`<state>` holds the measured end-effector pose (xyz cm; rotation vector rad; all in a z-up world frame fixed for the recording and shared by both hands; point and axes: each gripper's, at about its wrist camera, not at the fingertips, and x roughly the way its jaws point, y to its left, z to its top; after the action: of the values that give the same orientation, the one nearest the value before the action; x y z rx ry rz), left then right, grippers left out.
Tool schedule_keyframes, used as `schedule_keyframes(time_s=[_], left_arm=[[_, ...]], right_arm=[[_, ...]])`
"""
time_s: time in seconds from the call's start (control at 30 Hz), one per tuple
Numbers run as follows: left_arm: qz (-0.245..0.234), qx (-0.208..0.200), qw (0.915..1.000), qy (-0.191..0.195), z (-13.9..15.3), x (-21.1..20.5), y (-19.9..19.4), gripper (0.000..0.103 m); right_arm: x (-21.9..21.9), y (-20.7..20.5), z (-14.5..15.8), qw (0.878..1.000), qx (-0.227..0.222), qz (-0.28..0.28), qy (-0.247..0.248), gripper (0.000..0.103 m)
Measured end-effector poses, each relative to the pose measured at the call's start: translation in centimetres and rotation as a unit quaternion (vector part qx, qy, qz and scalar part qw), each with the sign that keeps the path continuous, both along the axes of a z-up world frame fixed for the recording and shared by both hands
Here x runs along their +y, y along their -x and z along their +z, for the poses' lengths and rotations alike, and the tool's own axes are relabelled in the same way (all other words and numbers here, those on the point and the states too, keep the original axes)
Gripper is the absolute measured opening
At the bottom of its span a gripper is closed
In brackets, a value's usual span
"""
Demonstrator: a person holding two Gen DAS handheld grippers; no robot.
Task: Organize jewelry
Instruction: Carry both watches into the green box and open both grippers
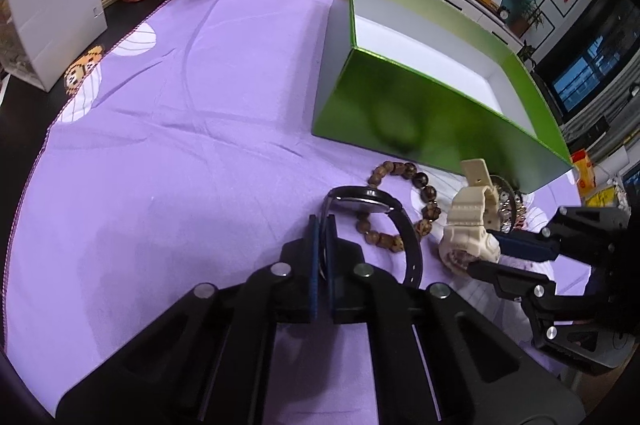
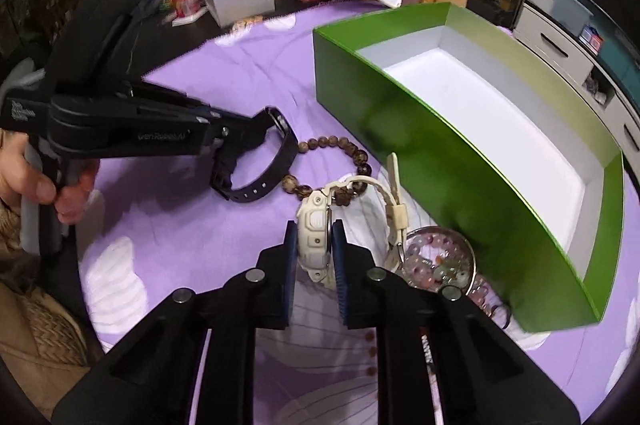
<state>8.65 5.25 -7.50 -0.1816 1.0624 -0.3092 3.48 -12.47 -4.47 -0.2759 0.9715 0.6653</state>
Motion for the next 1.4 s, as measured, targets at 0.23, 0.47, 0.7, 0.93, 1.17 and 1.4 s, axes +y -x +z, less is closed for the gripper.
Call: schedule_keyframes(time_s=[0.23,0.47,0.7,0.93,1.17,1.4], left_arm=[[0.001,-0.045,0.9989,0.012,3.6,0.2,1.1,0.002],[-0.011,-0.089,0.9958,0.017,7.7,-1.1,-0.3,0.002],[-0.026,-0.125,0.9918,0.008,10.9,-4.4,-3.9,0.002],[-0.026,-0.1,0.9946,-0.015,9.1,-7.0,-7.7,0.002],[-0.013,-0.072,0.997,-0.026,6.7,-7.9,-9.4,0.014],[-0.008,-0.091,0.9953,-0.032,7.8,-7.7,-7.0,0.066]], right_arm=[[-1.6,1.4,4.4,0.996,-0.056,-0.035,-0.067,0.014],[-4.2,0.5,8.0,0.987,-0.107,-0.081,-0.094,0.014],[-6.8,-2.2,10.7,0.975,-0.148,-0.125,-0.105,0.014],[-9.1,-5.9,8.1,0.975,-0.116,-0.165,-0.094,0.014],[-10.8,-7.5,5.4,0.969,-0.073,-0.215,-0.101,0.024],[-11.9,-4.4,7.2,0.96,-0.095,-0.224,-0.138,0.032]])
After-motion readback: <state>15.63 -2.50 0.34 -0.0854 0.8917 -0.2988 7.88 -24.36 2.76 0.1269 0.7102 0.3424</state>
